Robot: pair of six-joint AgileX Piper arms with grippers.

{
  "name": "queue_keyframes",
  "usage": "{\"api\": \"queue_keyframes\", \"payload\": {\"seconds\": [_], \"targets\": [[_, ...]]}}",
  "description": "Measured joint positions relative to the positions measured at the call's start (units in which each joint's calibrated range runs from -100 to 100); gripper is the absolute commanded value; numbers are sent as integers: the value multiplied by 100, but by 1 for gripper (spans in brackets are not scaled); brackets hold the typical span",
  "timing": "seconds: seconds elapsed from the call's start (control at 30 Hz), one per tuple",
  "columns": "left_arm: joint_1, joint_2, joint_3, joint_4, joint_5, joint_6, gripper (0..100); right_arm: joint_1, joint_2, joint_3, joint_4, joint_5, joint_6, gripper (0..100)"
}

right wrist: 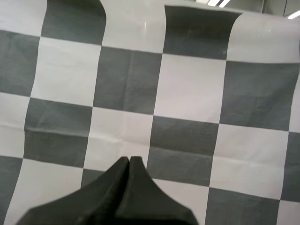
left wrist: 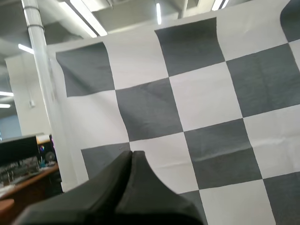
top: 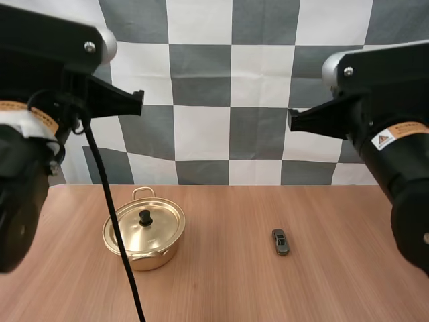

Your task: Open the pot, put the car inside, and close it

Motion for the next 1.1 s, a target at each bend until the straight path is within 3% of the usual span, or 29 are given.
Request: {"api": "queue_keyframes", "payload": {"seconds": [0.4, 0.63, 0.93, 1.1], "targets": [[0, 2385, -2522, -743, 3284, 869, 0, 0, 2462, -2648, -155, 3458, 0, 0], [0, 3514, -3429, -882, 5130, 1294, 0, 0, 2949, -3251, -155, 5263, 0, 0], [0, 3814, -2202, -1255, 7433, 1930, 0, 0, 2939, -2424, -155, 7675, 0, 0], [0, 3814, -1191, -1255, 8737, 1940, 0, 0, 2939, -2424, -137, 8201, 0, 0]]}}
